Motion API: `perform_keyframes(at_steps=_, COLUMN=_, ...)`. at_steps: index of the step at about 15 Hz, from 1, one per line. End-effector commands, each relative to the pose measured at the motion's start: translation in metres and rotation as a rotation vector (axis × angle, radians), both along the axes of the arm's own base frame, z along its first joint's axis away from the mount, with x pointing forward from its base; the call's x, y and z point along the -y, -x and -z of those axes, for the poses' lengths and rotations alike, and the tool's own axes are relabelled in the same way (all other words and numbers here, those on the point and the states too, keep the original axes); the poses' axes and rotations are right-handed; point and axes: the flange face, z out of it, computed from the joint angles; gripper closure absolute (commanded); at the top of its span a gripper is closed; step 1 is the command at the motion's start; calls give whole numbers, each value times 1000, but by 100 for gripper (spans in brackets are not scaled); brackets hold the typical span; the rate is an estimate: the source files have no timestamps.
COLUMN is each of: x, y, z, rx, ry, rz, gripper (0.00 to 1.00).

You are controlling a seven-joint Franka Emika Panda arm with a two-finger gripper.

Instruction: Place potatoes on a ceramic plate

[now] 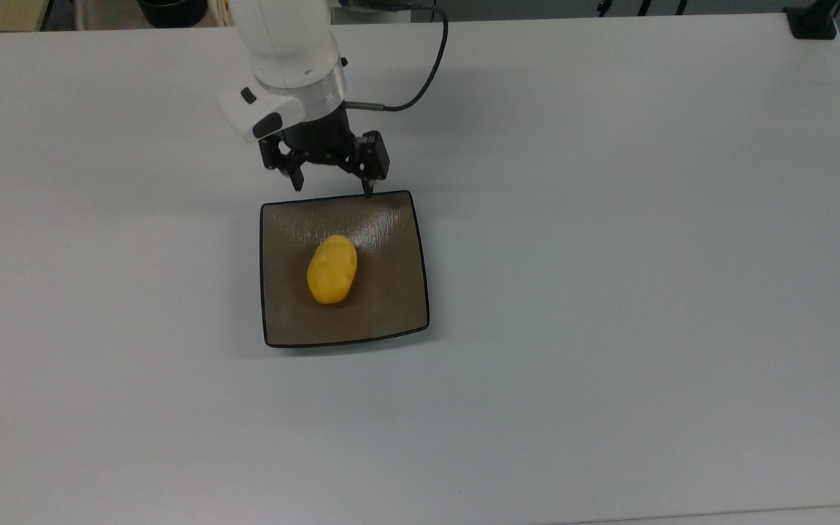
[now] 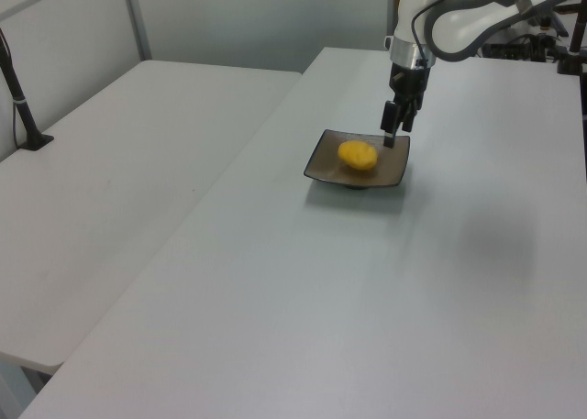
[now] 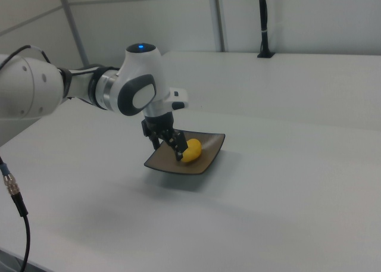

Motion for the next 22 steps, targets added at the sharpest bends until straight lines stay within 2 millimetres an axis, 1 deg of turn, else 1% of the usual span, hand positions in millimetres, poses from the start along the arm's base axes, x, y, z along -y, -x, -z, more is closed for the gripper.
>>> perform_keyframes(at_steps=1, x=-4, y=16, z=-19, rx=-54, ry=36, rz=-56, gripper=0)
perform_keyframes(at_steps=3, x=-4, y=26, z=-24, rx=-86, ry=39, rz=-62, gripper=0)
perform_keyframes(at_steps=4, x=-4, y=29, z=-30, rx=-81, ry=42, rz=-64, gripper=0)
perform_keyframes(at_steps=5, x=-4, y=34, z=-31, rx=-83, ry=44, rz=-64, gripper=0)
perform_keyframes(at_steps=9, x=0, y=59, z=-54, rx=-52, ry=52, rz=-64, gripper=0)
perform_keyframes(at_steps=11, x=-1, y=65, z=-62, rx=-39, ry=68, rz=-75, gripper=0)
perform_keyframes(at_steps=13, x=5, y=67, z=-69, rx=-30, ry=66, rz=-59, gripper=0)
perform_keyframes(at_steps=15, x=8, y=70, z=-81, rx=-31, ry=65, rz=-47, gripper=0)
perform_keyframes(at_steps=16, x=9, y=68, z=-92, rx=-33, ry=65, rz=-42, gripper=0)
perform_keyframes(at_steps=18, x=9, y=66, z=-102, rx=-63, ry=65, rz=-43, gripper=0)
perform_keyframes(at_steps=22, x=8, y=65, z=-101, rx=-66, ry=66, rz=-46, gripper=0)
